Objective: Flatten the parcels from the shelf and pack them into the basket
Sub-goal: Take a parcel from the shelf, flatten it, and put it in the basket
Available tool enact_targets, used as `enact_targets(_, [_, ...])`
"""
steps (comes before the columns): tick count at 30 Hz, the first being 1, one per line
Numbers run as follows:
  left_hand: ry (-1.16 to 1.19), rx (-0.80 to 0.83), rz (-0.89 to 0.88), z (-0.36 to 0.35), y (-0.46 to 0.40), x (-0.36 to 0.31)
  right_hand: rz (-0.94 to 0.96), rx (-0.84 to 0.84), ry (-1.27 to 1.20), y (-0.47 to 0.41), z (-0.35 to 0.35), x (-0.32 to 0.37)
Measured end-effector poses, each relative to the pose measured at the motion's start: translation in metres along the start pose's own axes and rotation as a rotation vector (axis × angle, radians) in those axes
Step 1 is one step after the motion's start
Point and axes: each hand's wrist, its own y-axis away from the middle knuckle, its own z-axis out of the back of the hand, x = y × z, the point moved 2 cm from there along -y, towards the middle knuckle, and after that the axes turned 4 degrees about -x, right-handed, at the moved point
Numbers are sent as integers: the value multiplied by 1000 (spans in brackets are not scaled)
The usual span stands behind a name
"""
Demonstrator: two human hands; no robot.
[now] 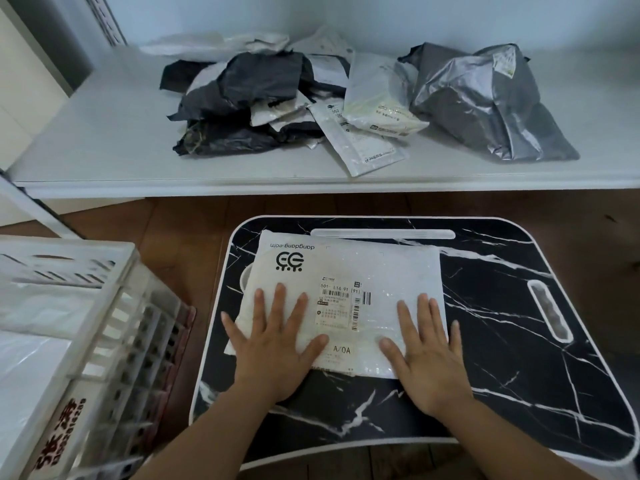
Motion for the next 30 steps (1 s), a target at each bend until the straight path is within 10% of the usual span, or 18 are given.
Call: enact_targets(30, [23, -207, -17, 8, -77, 17, 38, -13, 99, -60, 12, -3])
